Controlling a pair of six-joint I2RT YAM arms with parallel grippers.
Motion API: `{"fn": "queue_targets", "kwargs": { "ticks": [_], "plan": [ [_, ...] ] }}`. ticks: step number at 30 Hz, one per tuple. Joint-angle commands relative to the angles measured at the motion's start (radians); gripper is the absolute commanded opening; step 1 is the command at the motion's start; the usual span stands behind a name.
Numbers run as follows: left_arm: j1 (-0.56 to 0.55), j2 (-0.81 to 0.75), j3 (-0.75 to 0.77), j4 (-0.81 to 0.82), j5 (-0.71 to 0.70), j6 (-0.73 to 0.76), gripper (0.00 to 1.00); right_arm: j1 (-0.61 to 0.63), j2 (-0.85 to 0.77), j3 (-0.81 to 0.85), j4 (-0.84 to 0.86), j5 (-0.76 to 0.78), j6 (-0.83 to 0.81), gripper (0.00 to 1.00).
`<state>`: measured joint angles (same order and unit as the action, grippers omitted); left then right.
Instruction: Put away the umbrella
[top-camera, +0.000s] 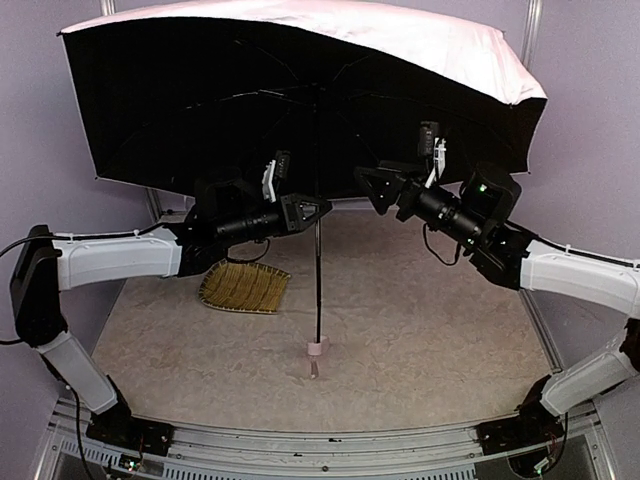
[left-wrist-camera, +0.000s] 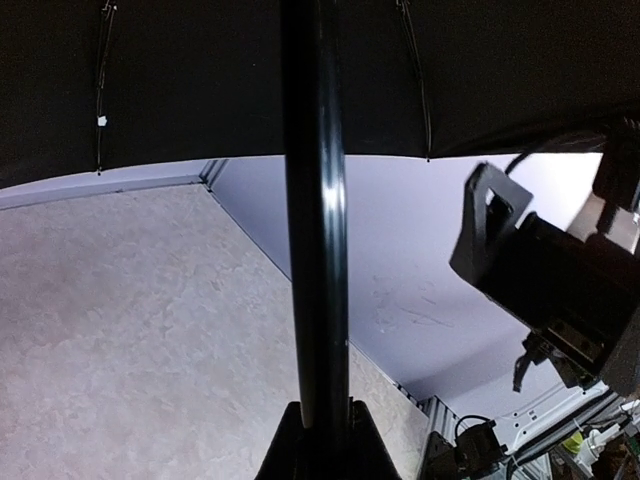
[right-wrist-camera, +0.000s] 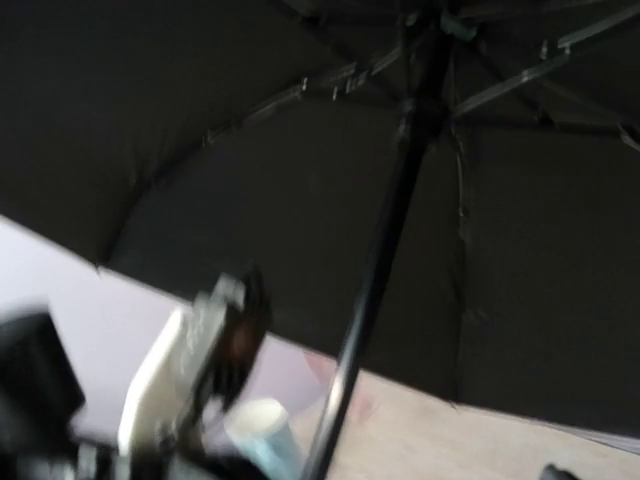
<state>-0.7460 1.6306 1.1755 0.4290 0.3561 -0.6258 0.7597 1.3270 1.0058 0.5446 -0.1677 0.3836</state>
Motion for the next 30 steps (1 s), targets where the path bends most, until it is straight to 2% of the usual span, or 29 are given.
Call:
{"fn": "queue_targets", "kwargs": {
  "ticks": [1, 4, 8, 11, 18, 24, 28, 30],
  "plan": [
    [-0.058, 0.019, -0.008, 0.126, 0.013, -0.031, 0.0, -0.046, 0.083, 0.032, 0.177, -0.081, 0.263, 0.93],
    [-0.082, 0.043, -0.008, 0.149, 0.031, -0.059, 0.0, -0.094, 0.175, 0.106, 0.211, -0.085, 0.438, 0.87],
    [-0.075, 0.019, -0.063, 0.253, 0.026, -0.1, 0.0, -0.129, 0.289, 0.271, 0.136, -0.212, 0.512, 0.8],
    [-0.073, -0.011, -0.046, 0.175, 0.01, -0.023, 0.0, -0.139, 0.306, 0.301, 0.168, -0.244, 0.517, 0.79],
    [-0.075, -0.018, 0.041, -0.061, -0.008, 0.149, 0.0, -0.142, 0.314, 0.318, 0.13, -0.167, 0.504, 0.76],
    [-0.076, -0.028, 0.04, -0.044, 0.02, 0.141, 0.0, -0.143, 0.359, 0.329, 0.08, -0.215, 0.498, 0.73],
    [-0.076, -0.027, 0.047, -0.059, 0.024, 0.152, 0.0, -0.143, 0.377, 0.315, 0.094, -0.239, 0.508, 0.59],
    [-0.078, -0.022, 0.052, -0.064, 0.045, 0.155, 0.0, -0.143, 0.394, 0.321, 0.101, -0.261, 0.504, 0.57]
  ]
}}
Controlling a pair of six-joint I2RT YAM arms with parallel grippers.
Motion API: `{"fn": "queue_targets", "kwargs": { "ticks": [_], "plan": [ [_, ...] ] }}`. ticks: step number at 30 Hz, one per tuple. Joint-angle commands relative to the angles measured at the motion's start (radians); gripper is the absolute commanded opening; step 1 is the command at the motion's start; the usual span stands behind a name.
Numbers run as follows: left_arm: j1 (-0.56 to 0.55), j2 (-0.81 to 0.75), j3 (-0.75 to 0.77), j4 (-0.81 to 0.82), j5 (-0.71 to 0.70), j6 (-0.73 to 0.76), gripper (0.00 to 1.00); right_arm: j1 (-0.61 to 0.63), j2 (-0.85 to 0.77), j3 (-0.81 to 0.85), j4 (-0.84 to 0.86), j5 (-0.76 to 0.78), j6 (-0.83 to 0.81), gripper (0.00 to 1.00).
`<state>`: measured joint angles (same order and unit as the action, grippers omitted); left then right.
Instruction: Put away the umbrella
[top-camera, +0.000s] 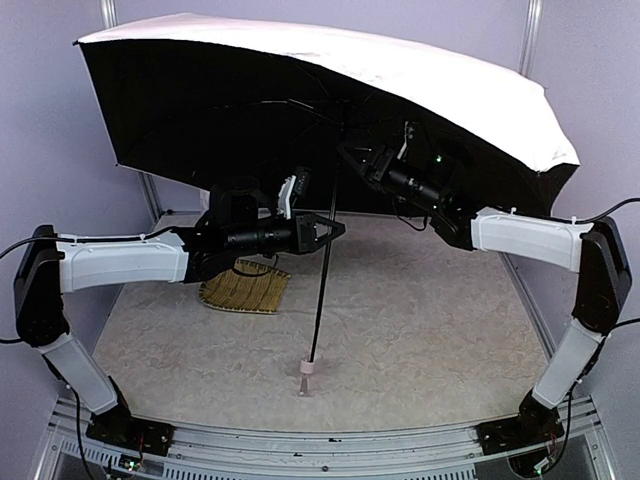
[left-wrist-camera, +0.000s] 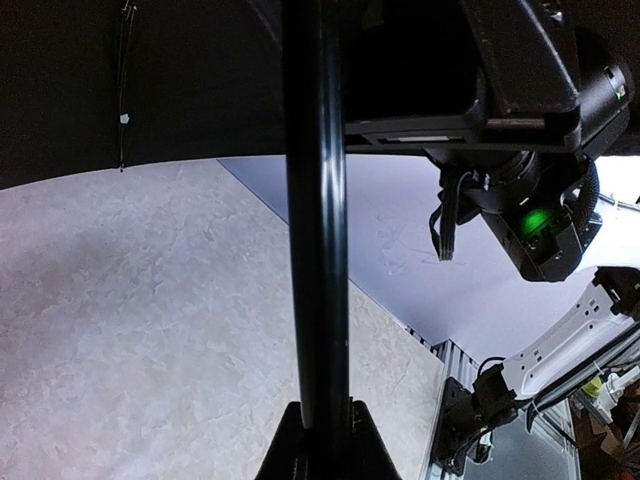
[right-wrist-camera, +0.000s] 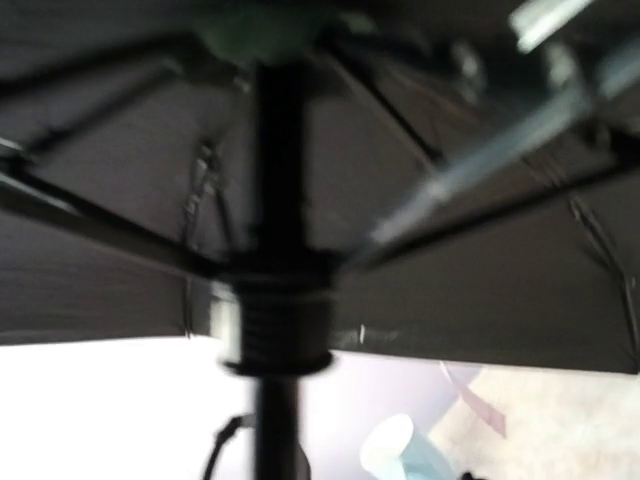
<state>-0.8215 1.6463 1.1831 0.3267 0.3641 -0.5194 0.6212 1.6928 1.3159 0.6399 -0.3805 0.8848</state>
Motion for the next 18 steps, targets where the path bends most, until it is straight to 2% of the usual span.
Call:
{"fn": "queue_targets", "kwargs": {
  "ticks": [1, 2, 4, 6, 8, 10, 12, 15, 18],
  "plan": [
    [-0.004, -0.035, 0.047, 0.036, 0.043, 0.052, 0.0, -0.005, 0.038, 0.019, 0.002, -0.058, 0.002, 0.57],
    [-0.005, -0.032, 0.049, 0.033, 0.044, 0.055, 0.0, -0.003, 0.046, 0.026, 0.0, -0.064, 0.006, 0.57],
    [-0.007, -0.027, 0.056, 0.024, 0.045, 0.058, 0.0, -0.003, 0.06, 0.026, 0.015, -0.075, 0.018, 0.48],
    [-0.008, -0.025, 0.063, 0.018, 0.05, 0.065, 0.0, -0.003, 0.07, 0.027, 0.021, -0.08, 0.021, 0.35],
    [-0.008, -0.025, 0.066, 0.012, 0.052, 0.073, 0.0, -0.003, 0.071, 0.027, 0.025, -0.075, 0.022, 0.16],
    [-0.008, -0.027, 0.063, 0.007, 0.047, 0.078, 0.0, -0.004, 0.064, 0.017, 0.037, -0.061, 0.03, 0.01],
    [-0.005, -0.032, 0.049, 0.012, 0.05, 0.08, 0.0, -0.006, 0.05, 0.008, 0.051, -0.042, 0.04, 0.0],
    [0.0, -0.043, -0.008, 0.043, 0.062, 0.1, 0.26, -0.01, 0.033, 0.012, 0.085, -0.048, 0.063, 0.0],
    [-0.001, -0.049, -0.111, 0.103, 0.031, 0.145, 0.39, -0.011, 0.023, 0.019, 0.129, -0.064, 0.093, 0.0]
  ]
}}
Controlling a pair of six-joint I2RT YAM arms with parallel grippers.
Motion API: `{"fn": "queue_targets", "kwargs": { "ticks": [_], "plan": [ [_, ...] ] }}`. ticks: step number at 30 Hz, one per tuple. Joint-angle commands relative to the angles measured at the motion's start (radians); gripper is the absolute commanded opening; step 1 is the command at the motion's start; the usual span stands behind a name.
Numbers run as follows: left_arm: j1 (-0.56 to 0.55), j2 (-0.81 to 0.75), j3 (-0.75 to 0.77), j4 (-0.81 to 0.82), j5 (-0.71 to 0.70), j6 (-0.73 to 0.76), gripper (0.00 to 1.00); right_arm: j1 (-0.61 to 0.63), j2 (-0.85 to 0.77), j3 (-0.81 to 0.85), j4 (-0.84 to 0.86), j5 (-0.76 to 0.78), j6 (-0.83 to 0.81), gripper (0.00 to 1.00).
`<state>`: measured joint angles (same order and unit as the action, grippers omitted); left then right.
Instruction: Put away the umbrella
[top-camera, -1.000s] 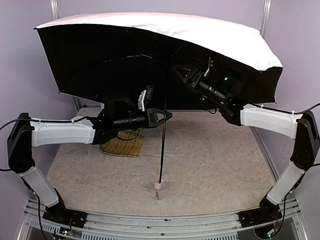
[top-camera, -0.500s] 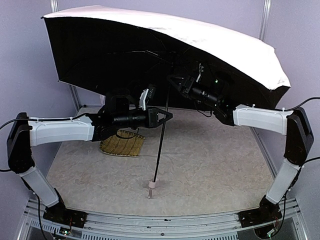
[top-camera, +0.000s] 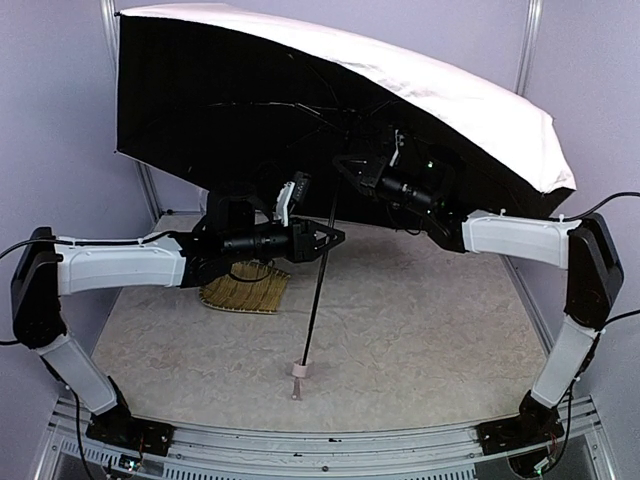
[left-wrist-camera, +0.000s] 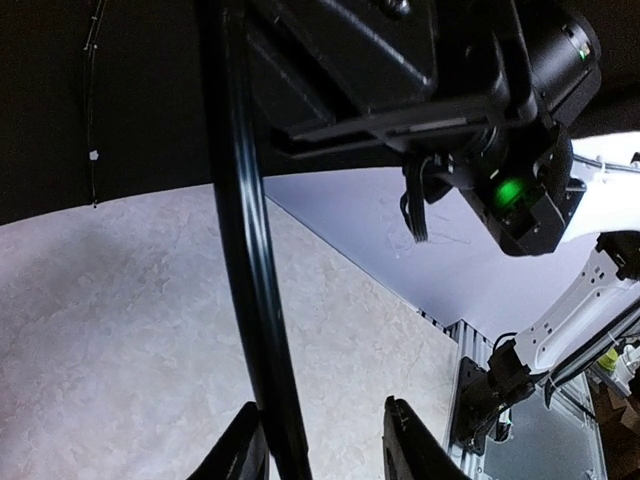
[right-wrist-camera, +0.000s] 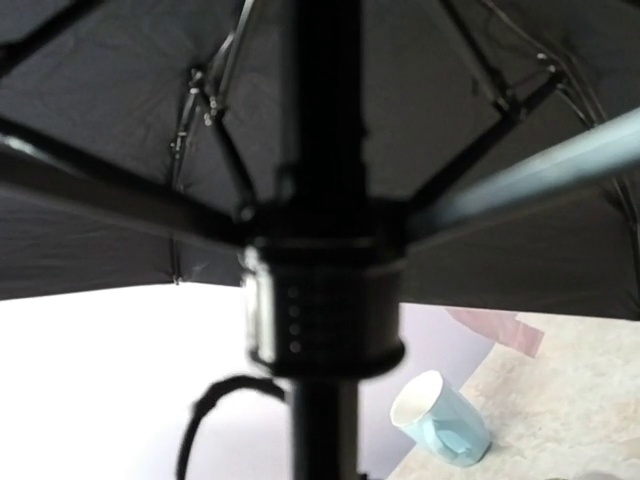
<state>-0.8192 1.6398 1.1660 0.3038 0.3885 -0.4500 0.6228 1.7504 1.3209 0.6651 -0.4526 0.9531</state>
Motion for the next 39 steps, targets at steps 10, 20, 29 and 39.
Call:
{"fn": "queue_targets", "kwargs": {
  "ticks": [10, 20, 29, 39],
  "plan": [
    [-0.011, -0.032, -0.25, 0.24, 0.028, 0.072, 0.16, -0.012, -0.055, 0.053, 0.127, -0.069, 0.021, 0.0],
    [-0.093, -0.065, -0.283, 0.322, -0.189, 0.091, 0.0, -0.015, -0.062, -0.021, 0.255, 0.077, 0.051, 0.36],
    [-0.129, -0.066, -0.263, 0.317, -0.269, 0.125, 0.0, -0.008, 0.007, -0.004, 0.342, 0.126, 0.122, 0.42],
    [-0.129, -0.052, -0.232, 0.317, -0.216, 0.11, 0.0, -0.006, -0.003, -0.016, 0.328, 0.128, 0.092, 0.46]
  ]
}}
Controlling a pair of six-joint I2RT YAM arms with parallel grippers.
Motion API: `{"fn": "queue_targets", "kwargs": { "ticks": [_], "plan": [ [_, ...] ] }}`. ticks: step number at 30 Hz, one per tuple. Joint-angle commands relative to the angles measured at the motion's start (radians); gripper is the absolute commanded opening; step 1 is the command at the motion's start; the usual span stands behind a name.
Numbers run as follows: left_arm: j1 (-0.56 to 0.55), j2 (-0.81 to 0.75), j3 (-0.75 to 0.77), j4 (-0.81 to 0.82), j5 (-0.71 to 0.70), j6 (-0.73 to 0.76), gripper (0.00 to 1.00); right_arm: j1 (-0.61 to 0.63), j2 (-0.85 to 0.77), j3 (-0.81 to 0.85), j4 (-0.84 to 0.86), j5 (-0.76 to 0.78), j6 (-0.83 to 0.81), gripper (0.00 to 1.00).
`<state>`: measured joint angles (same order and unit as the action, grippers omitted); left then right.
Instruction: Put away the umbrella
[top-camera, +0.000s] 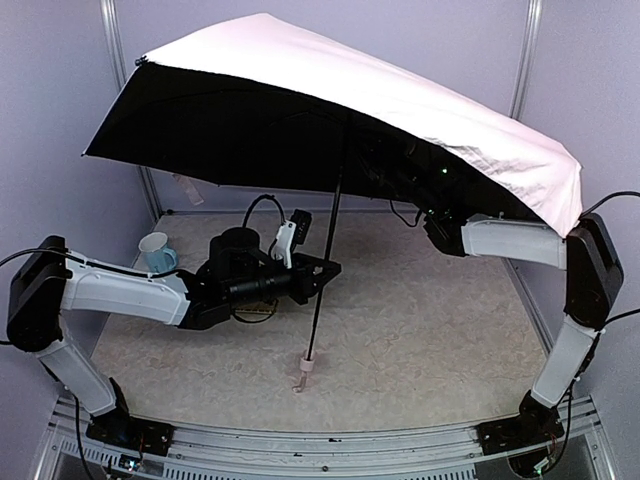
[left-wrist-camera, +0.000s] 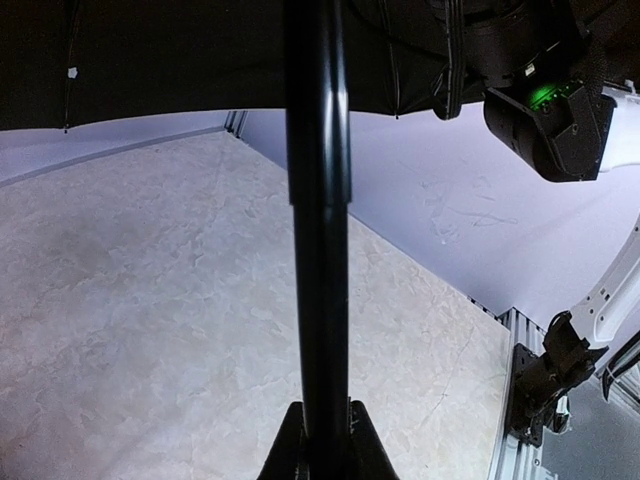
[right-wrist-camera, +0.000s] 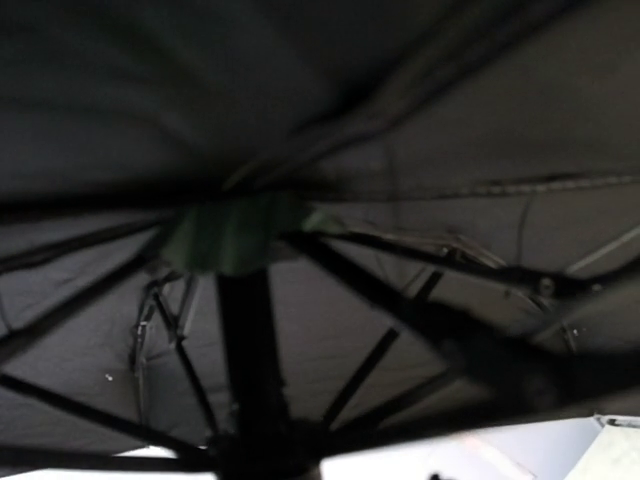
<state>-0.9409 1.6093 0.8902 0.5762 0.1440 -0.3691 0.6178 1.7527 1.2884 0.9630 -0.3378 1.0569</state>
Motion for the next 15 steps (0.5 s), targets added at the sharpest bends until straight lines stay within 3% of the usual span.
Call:
{"fn": "queue_targets", "kwargs": {
  "ticks": [1, 9, 15],
  "plan": [
    [-0.007, -0.022, 0.047, 0.04, 0.03, 0.026, 0.0, -0.001, -0.004, 0.016, 0.033, 0.01, -0.009, 0.47],
    [-0.009, -0.028, 0.082, 0.005, 0.054, 0.044, 0.0, 0.008, 0.02, 0.055, 0.022, -0.027, -0.021, 0.49],
    [-0.009, -0.031, 0.087, -0.013, 0.059, 0.053, 0.0, 0.01, 0.014, 0.053, 0.015, -0.012, -0.033, 0.27]
  ]
}}
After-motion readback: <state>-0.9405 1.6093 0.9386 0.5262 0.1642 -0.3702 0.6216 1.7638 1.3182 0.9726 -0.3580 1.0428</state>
